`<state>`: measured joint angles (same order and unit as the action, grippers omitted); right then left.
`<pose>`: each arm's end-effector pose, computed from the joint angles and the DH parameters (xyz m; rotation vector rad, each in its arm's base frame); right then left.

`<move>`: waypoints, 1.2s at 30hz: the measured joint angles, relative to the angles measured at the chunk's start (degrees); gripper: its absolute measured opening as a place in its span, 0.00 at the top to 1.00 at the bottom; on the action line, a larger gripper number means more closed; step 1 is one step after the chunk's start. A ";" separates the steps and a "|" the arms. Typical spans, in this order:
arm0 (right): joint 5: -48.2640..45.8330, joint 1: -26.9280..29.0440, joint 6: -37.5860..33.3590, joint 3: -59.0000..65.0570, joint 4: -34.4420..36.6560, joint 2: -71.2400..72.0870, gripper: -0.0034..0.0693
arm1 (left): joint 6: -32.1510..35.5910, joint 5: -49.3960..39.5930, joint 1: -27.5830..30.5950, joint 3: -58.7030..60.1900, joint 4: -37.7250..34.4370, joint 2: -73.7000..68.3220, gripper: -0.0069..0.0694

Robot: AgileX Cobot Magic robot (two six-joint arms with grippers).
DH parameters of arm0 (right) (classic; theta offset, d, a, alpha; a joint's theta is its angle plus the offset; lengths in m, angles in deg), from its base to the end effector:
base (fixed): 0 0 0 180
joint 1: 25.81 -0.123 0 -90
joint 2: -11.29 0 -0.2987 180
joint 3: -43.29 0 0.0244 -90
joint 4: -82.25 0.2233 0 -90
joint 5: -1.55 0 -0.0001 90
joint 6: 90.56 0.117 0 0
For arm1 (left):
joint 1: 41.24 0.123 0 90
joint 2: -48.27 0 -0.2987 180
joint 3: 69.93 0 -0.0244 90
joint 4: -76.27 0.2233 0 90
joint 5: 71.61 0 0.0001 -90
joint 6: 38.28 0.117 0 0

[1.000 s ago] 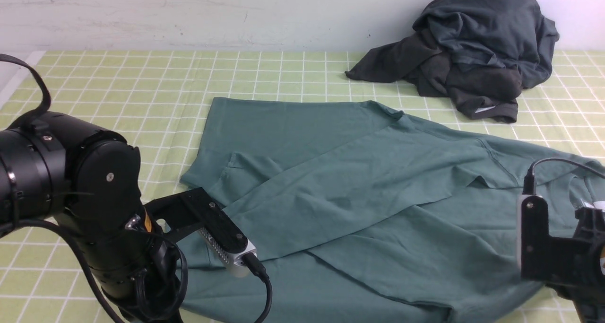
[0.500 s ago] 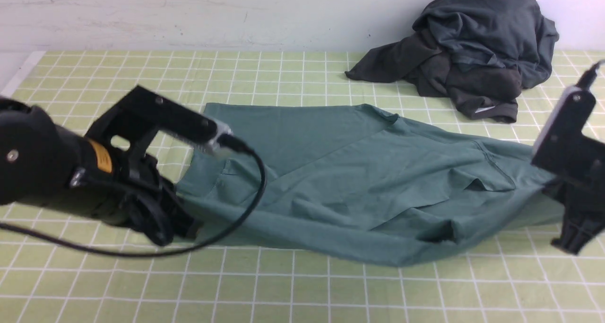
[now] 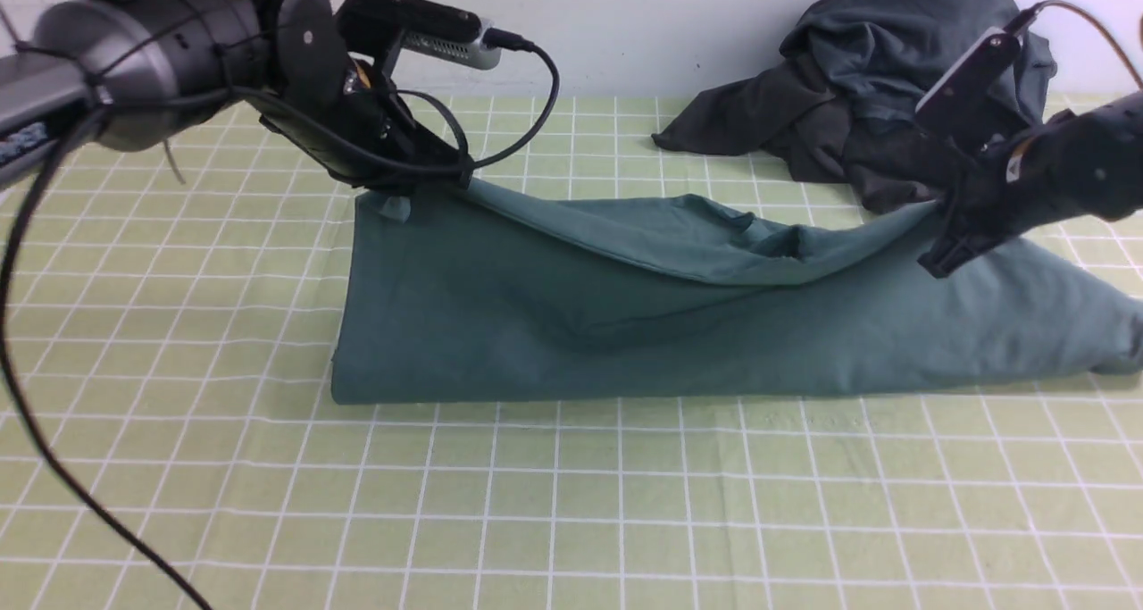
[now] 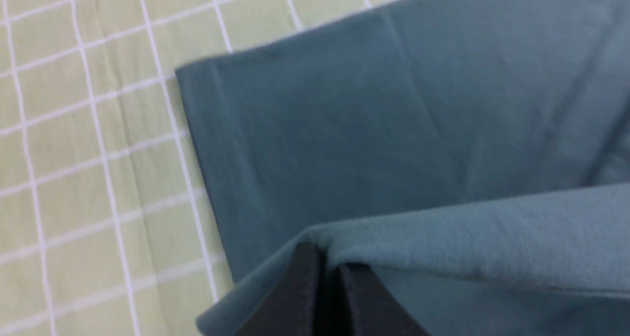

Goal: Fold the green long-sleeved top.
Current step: Use both arms to drag the lower edge of the fabric forward and fold it over the upper edge, then use the right arm to clamp the right edge of the fabric

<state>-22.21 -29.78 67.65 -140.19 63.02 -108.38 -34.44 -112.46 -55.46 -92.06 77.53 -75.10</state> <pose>0.4354 0.0146 0.2186 -0.8535 2.3078 -0.4385 0.4462 -0.1113 0.2605 0.4036 2.4474 -0.0522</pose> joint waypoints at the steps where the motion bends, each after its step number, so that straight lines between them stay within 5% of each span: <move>1: 0.00 0.18 0.00 -2.16 -0.29 -1.63 0.96 | -0.39 -0.88 0.37 -3.10 0.05 -2.71 0.91; 9: -3.09 1.36 0.52 -13.52 -0.60 -11.97 0.96 | -5.48 -3.17 2.78 -19.71 2.52 -16.97 0.86; 13: -4.78 1.41 6.34 -16.24 -0.53 -14.95 0.93 | -7.67 -2.18 3.99 -24.65 3.73 -22.13 0.66; 18: -7.00 1.57 18.63 -19.28 -1.01 -15.23 0.78 | -17.28 -1.00 6.47 -26.60 10.42 -24.00 0.40; 24: -16.22 1.64 26.74 -26.82 0.76 -15.23 0.64 | -21.42 -4.94 8.30 -26.68 14.48 -21.41 0.34; 27: -22.70 1.16 19.65 -30.93 9.03 -15.17 0.69 | -15.94 -11.33 8.21 -26.96 11.69 -18.54 0.41; 28: -25.66 0.41 11.16 -31.94 18.59 -15.17 0.78 | -9.14 -15.51 7.57 -27.30 6.93 -17.47 0.50; 29: -25.66 0.41 10.02 -31.94 18.59 -15.17 0.78 | -8.29 -16.06 7.57 -27.30 6.93 -17.47 0.50; 31: -27.93 -1.17 -3.83 -32.25 33.90 -16.66 0.92 | 1.99 -23.62 6.31 -27.36 -2.75 -17.37 0.66; 36: -26.78 -4.25 -23.22 -32.41 52.05 -23.55 0.97 | 15.51 -29.34 3.20 -27.29 -18.57 -19.97 0.89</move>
<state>-48.99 -34.04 44.44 -172.60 115.08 -131.92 -18.92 -141.80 -52.26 -119.35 58.96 -95.08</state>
